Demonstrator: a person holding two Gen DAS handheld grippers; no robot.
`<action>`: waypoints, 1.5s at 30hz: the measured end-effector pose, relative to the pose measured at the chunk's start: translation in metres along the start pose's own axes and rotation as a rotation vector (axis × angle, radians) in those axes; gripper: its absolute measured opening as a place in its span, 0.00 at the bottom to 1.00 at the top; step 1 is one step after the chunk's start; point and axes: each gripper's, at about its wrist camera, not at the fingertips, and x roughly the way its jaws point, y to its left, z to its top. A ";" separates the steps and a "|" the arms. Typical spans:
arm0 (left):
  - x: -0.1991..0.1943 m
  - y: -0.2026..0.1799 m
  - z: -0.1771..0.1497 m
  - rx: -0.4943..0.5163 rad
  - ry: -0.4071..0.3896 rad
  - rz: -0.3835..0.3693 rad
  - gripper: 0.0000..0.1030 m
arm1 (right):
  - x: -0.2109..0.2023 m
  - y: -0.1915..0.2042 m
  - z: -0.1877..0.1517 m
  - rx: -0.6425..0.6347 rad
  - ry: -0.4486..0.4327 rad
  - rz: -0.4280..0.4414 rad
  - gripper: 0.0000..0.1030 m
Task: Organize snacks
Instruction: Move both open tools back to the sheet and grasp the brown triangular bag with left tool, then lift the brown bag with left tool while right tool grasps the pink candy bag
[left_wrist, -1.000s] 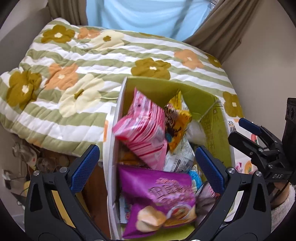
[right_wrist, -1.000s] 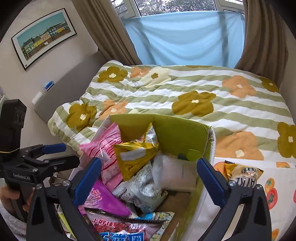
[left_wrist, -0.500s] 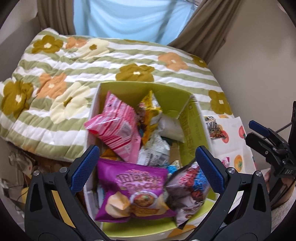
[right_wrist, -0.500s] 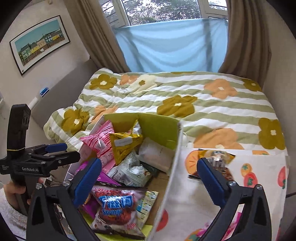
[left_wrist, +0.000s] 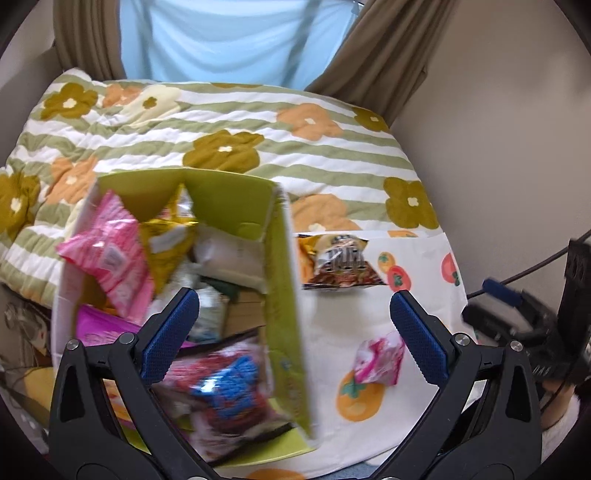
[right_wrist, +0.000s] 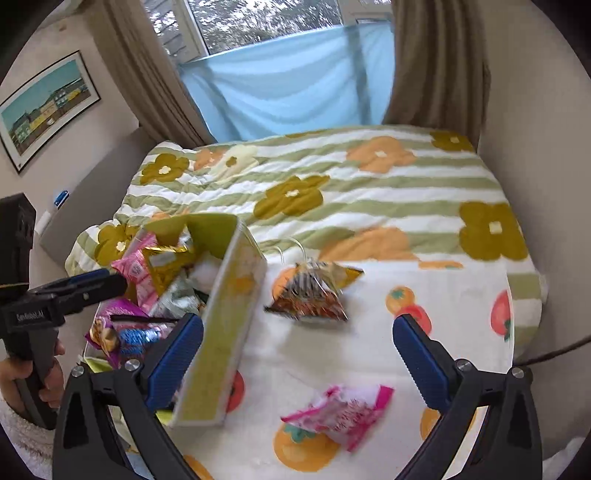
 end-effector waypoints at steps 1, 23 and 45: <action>0.006 -0.010 0.000 -0.003 0.004 -0.001 1.00 | 0.000 -0.009 -0.005 0.007 0.008 -0.003 0.99; 0.201 -0.113 0.030 0.149 0.275 0.194 1.00 | 0.084 -0.089 -0.103 0.260 0.225 0.074 1.00; 0.267 -0.089 0.010 0.199 0.438 0.109 0.62 | 0.117 -0.062 -0.128 0.360 0.221 -0.083 0.99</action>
